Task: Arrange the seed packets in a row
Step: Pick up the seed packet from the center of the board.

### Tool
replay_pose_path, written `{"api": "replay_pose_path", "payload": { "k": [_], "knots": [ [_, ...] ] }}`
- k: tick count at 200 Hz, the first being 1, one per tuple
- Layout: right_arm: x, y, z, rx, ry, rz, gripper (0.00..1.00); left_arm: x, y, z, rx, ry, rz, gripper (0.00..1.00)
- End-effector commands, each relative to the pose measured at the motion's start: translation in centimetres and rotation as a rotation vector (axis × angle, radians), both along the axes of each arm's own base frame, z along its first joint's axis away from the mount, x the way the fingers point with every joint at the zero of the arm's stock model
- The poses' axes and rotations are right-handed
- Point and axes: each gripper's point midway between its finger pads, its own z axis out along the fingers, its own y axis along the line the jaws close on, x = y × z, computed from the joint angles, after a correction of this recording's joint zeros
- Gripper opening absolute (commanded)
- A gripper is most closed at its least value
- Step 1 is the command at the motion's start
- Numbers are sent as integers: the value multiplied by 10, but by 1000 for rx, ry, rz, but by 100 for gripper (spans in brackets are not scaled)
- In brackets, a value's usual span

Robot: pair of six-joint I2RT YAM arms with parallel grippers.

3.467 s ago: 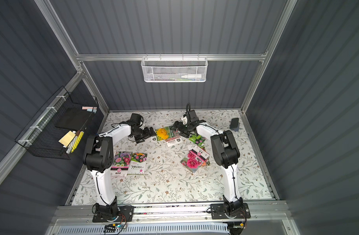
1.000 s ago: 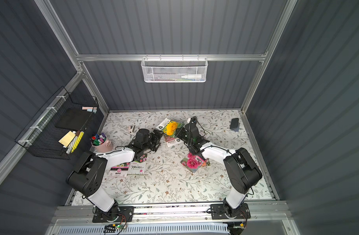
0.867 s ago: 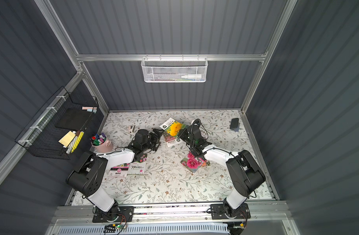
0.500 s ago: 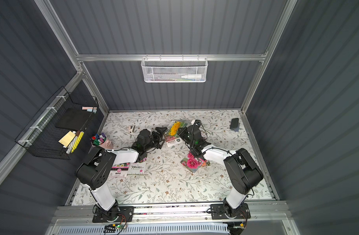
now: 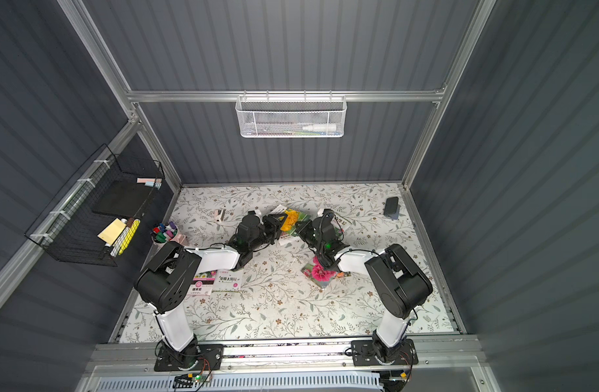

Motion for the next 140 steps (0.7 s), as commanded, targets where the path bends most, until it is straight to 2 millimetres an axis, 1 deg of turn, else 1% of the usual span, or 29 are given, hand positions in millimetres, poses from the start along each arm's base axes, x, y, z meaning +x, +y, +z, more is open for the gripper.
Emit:
{"api": "replay_pose_path", "payload": {
  "k": [1, 13, 29, 40, 50, 64, 75, 96, 109, 122, 132, 134, 138, 140],
  "knots": [
    [-3, -2, 9, 38, -17, -10, 0, 4, 0, 9, 20, -52, 14, 40],
    [-5, -3, 7, 34, -13, -9, 0, 3, 1, 7, 27, -52, 17, 34],
    [-7, -3, 5, 31, -9, -3, 0, 3, 3, 4, 30, -45, 25, 32],
    [-8, -4, 5, 30, -9, -2, 0, 3, 3, 3, 34, -45, 26, 26],
    [-8, -5, 5, 29, -11, -4, 0, 1, 4, 1, 41, -38, 24, 24],
    [-9, -6, 5, 24, -12, -7, 0, -2, 1, 4, 49, -43, -3, 21],
    [-9, -7, 4, 17, -11, -11, 0, -6, -1, 2, 67, -29, -32, 18],
    [-10, -10, 5, 9, -13, -16, 0, -13, -1, -1, 107, -5, -62, 7],
    [-11, -11, 5, 5, -14, -15, 0, -18, 0, -3, 131, 14, -77, 2],
    [-12, -10, 5, -1, -14, -6, 0, -26, 1, -4, 179, 26, -109, 0],
    [-13, -9, 5, -11, -12, 9, 0, -33, -1, 2, 208, 24, -157, 0],
    [-13, -9, 5, -14, -11, 14, 2, -35, -1, 2, 215, 28, -166, 0],
    [-14, -7, 6, -19, -10, 27, 9, -39, -2, 4, 226, 27, -188, 0],
    [-14, -7, 6, -23, -9, 35, 14, -41, -3, 7, 232, 23, -201, 0]
  ]
}}
